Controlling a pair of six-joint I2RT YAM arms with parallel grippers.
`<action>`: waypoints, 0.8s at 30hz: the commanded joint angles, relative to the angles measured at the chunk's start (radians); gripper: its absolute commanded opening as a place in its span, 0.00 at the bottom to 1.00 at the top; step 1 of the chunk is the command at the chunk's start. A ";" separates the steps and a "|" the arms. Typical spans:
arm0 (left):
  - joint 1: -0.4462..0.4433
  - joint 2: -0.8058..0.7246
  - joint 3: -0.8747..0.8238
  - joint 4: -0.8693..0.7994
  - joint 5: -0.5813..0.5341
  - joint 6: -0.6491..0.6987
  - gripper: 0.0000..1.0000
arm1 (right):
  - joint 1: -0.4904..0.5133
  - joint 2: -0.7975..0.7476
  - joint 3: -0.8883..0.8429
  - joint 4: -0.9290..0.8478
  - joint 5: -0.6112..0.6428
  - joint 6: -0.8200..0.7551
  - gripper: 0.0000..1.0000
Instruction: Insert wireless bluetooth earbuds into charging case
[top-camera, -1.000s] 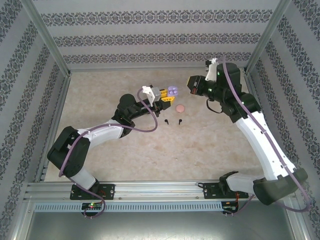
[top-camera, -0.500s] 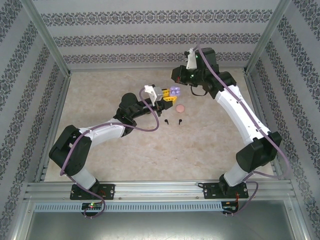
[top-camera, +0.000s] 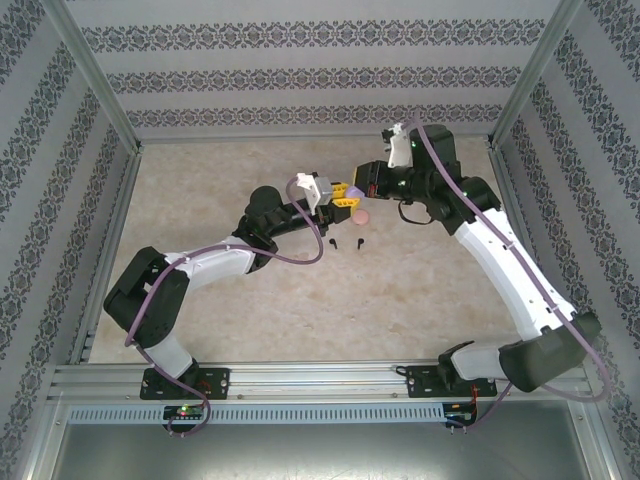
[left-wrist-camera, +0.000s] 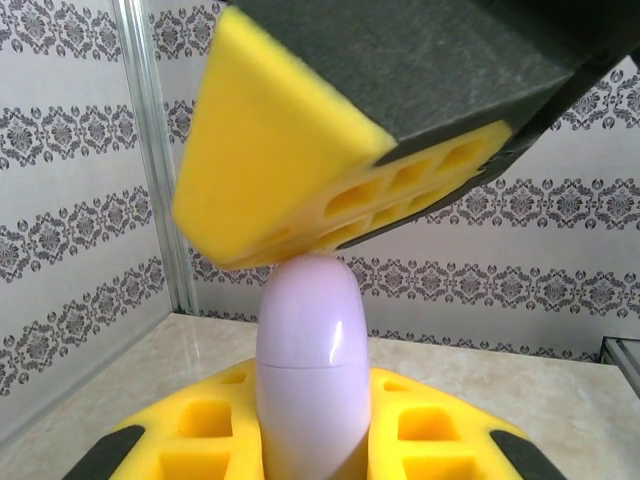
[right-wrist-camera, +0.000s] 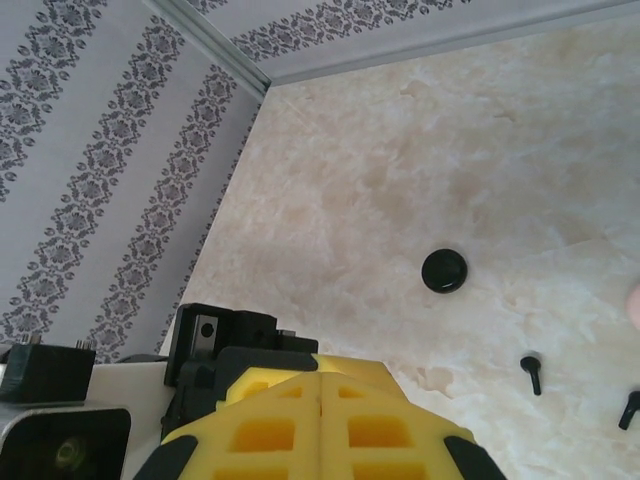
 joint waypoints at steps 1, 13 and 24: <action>0.006 0.008 0.048 0.000 -0.057 -0.008 0.00 | -0.018 -0.039 -0.041 -0.002 0.073 0.036 0.00; 0.082 0.189 0.236 -0.450 -0.250 -0.356 0.00 | -0.137 -0.187 -0.301 0.075 0.213 0.118 0.25; 0.123 0.469 0.465 -0.772 -0.095 -0.611 0.00 | -0.119 -0.182 -0.443 0.133 0.222 0.156 0.38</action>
